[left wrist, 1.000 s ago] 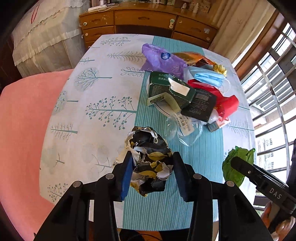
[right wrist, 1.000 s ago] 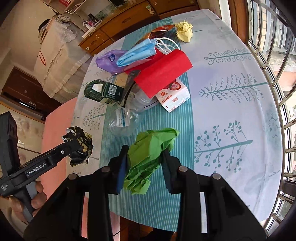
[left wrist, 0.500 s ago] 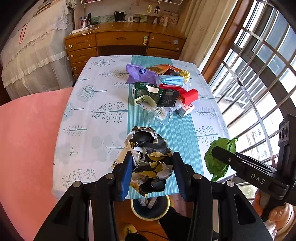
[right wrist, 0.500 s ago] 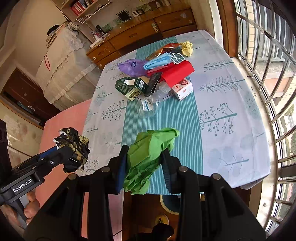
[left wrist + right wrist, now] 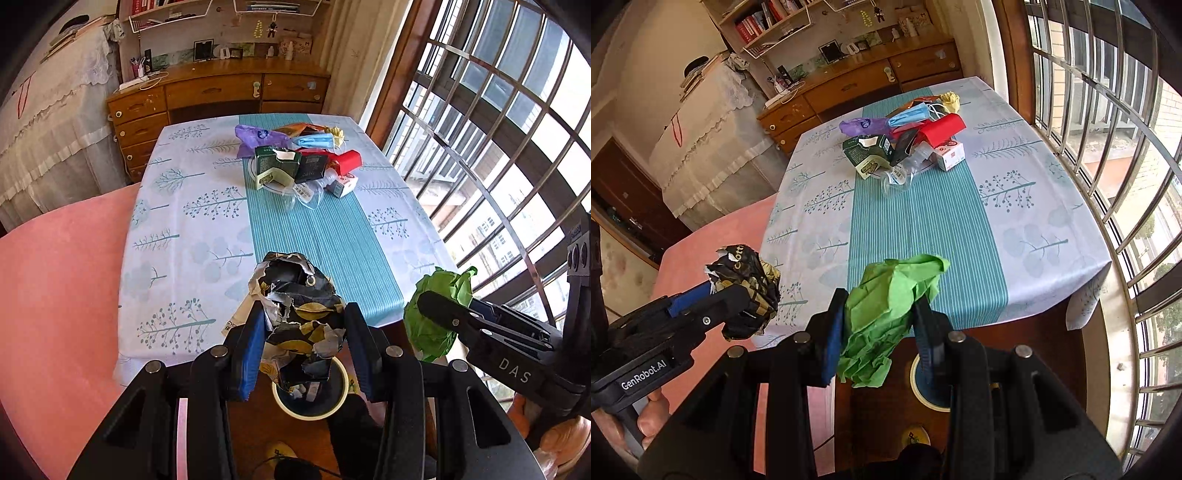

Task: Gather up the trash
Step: 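Carry foil wrapper and green cloth over the bin and open both tools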

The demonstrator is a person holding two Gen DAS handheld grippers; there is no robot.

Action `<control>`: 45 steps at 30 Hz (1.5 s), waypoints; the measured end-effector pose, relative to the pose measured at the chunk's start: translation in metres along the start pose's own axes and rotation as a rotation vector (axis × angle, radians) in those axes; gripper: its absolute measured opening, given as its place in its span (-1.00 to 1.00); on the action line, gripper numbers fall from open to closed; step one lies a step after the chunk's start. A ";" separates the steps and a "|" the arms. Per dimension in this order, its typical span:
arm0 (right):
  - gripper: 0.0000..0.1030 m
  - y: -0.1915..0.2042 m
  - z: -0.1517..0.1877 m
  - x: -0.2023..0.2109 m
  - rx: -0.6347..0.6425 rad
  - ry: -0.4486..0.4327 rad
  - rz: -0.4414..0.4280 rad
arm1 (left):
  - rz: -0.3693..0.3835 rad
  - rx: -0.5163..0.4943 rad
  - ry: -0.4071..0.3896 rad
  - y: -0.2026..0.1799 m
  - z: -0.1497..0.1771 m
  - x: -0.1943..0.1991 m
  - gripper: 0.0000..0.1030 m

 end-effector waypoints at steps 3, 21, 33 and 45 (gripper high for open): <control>-0.40 0.005 0.026 0.001 -0.014 0.000 0.019 | 0.004 -0.038 0.024 -0.001 0.022 -0.005 -0.19; -0.40 -0.036 0.137 -0.096 -0.130 0.225 0.100 | 0.034 -0.117 0.272 -0.021 0.116 -0.134 -0.19; -0.40 -0.114 0.185 -0.215 -0.170 0.318 0.137 | 0.030 -0.048 0.378 -0.006 0.154 -0.283 -0.18; -0.39 -0.184 0.213 -0.313 -0.194 0.330 0.086 | 0.016 0.023 0.428 0.015 0.184 -0.418 -0.18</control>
Point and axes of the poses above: each gripper's, at about its wrist camera, not at the fingertips, and x roughly against the way its jaws point, y to its left, z to its underside, the point moved 9 cm from there along -x, roughly the way its jaws point, and after that the axes turned 14 degrees about y, right-handed, at the moved point
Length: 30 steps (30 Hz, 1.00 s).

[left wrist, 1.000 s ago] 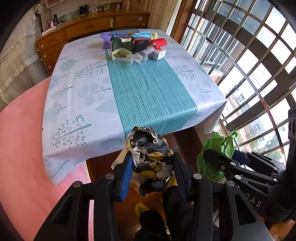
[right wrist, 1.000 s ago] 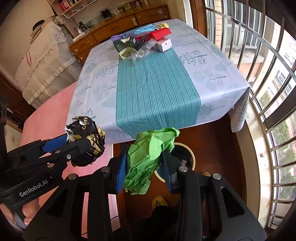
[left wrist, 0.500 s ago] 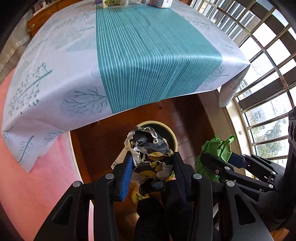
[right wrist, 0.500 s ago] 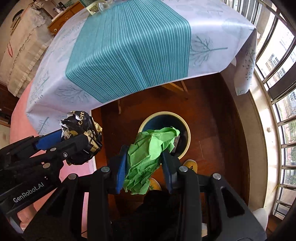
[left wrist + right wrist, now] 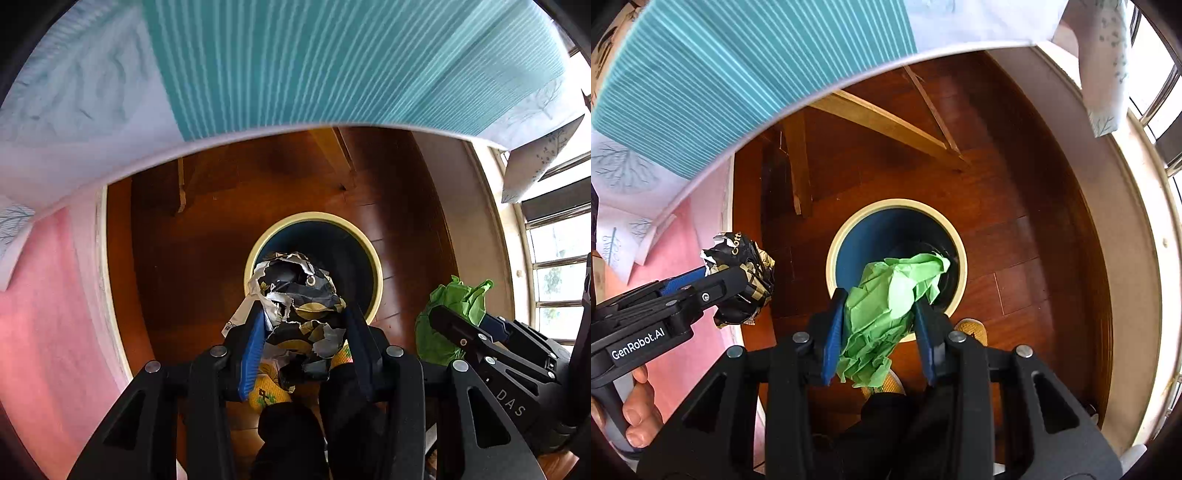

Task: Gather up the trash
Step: 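Carry foil wrapper and green cloth over the bin and open both tools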

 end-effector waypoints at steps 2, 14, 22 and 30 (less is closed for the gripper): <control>-0.38 -0.007 -0.004 -0.015 -0.001 0.005 -0.007 | -0.002 -0.001 0.002 0.001 -0.003 -0.019 -0.18; -0.34 -0.027 -0.023 -0.090 0.070 0.037 -0.010 | 0.001 -0.009 0.014 -0.001 -0.036 -0.111 -0.17; -0.15 -0.032 -0.036 -0.130 0.115 0.091 -0.029 | 0.035 -0.019 0.046 0.005 -0.049 -0.142 0.19; 0.36 -0.039 -0.041 -0.142 0.122 0.077 -0.021 | 0.049 -0.009 0.060 0.017 -0.057 -0.155 0.77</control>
Point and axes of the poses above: each gripper's, at about its wrist camera, not at the fingertips, and x roughly against the way its jaws point, y to its left, z to its underside, the point moved 9 cm from there along -x, roughly the way its jaws point, and after that the axes turned 14 degrees about y, right-handed, at the moved point
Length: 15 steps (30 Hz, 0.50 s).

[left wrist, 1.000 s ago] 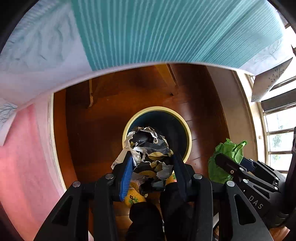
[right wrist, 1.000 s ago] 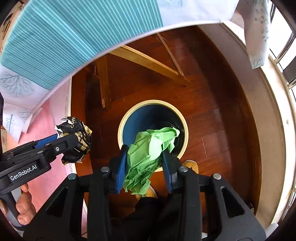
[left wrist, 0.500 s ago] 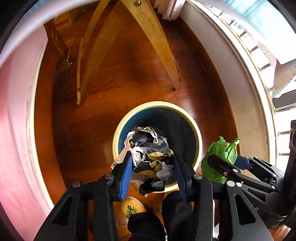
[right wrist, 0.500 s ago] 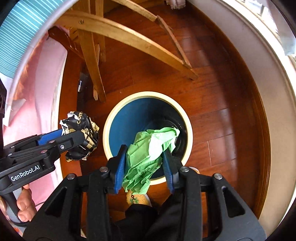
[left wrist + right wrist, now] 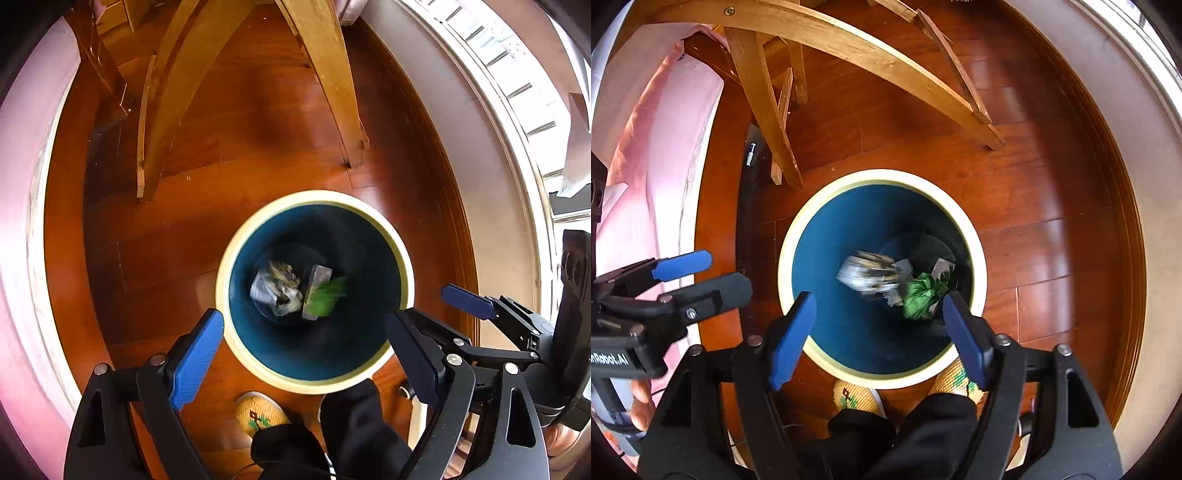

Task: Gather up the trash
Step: 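Carry foil wrapper and green cloth over the bin and open both tools, then raise both open tools from the bin back toward the table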

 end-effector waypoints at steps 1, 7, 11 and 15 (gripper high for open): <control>0.36 0.000 0.000 0.001 0.004 -0.001 0.007 | 0.004 0.001 -0.009 0.001 0.000 0.002 0.77; 0.36 0.001 -0.003 0.003 -0.002 -0.003 0.025 | 0.013 0.012 -0.032 0.007 0.003 0.017 0.77; 0.36 0.003 -0.005 0.009 -0.009 -0.007 0.024 | 0.011 0.019 -0.038 0.005 0.010 0.028 0.77; 0.36 0.008 -0.001 0.022 -0.008 -0.003 0.032 | 0.002 0.021 -0.049 0.005 0.017 0.043 0.77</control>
Point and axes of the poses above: each gripper's, at about its wrist camera, not at the fingertips, and x roughly against the way its jaws point, y to its left, z to its underside, the point moved 9 cm from there along -x, roughly the way its jaws point, and after that the axes turned 14 degrees about y, right-handed, at the moved point
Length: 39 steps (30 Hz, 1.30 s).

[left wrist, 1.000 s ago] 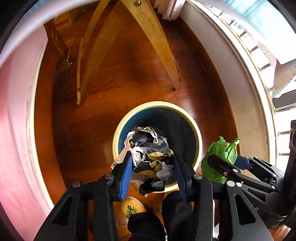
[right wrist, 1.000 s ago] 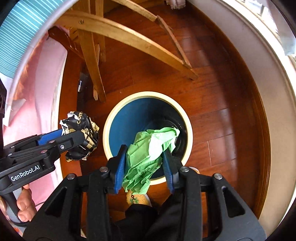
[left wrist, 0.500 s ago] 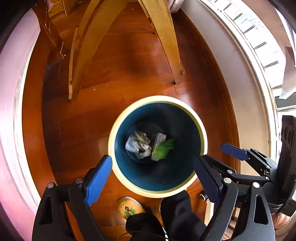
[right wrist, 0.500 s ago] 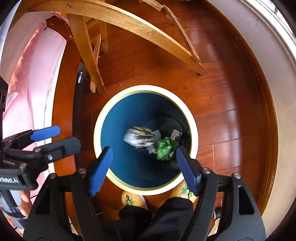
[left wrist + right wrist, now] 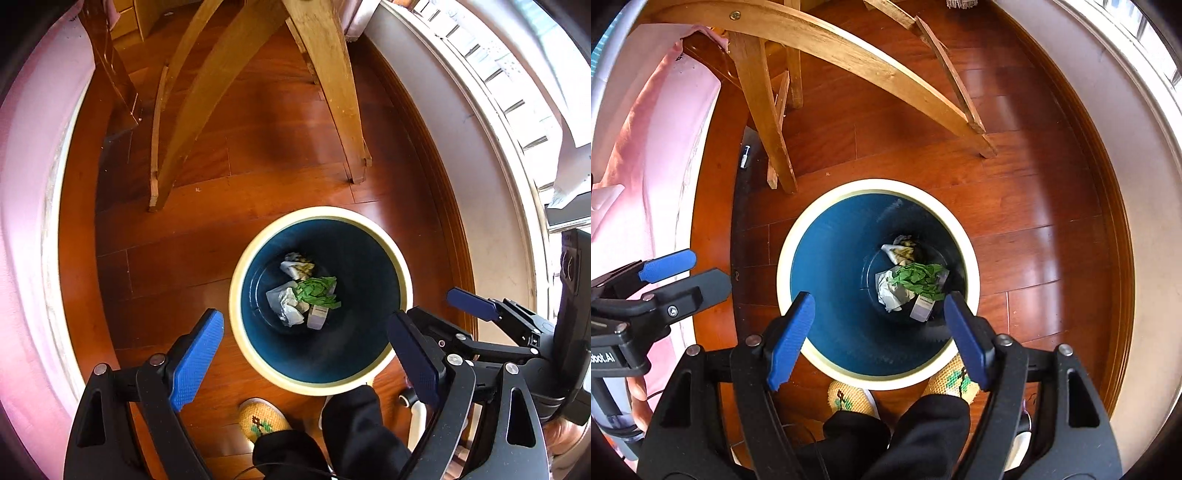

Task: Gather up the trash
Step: 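Raise both open tools from the bin back toward the table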

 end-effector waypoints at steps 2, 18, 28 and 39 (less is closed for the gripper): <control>0.36 0.004 0.001 0.009 0.000 0.000 0.005 | 0.000 0.005 -0.004 0.000 0.003 0.011 0.77; 0.36 0.062 0.024 0.131 0.009 -0.094 0.015 | 0.041 -0.014 -0.131 -0.021 0.039 0.163 0.77; 0.36 0.100 0.050 0.241 -0.004 -0.177 -0.028 | 0.002 -0.074 -0.266 -0.050 0.064 0.299 0.77; 0.36 0.144 0.072 0.386 0.023 -0.352 -0.045 | 0.020 -0.137 -0.421 -0.089 0.087 0.466 0.77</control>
Point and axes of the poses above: each gripper's, at about its wrist camera, not at the fingertips, and x roughly against the way its jaws point, y to its left, z to its underside, the point moved 9 cm from there along -x, roughly the way its jaws point, and after that the axes turned 14 degrees about y, right-handed, at the moved point
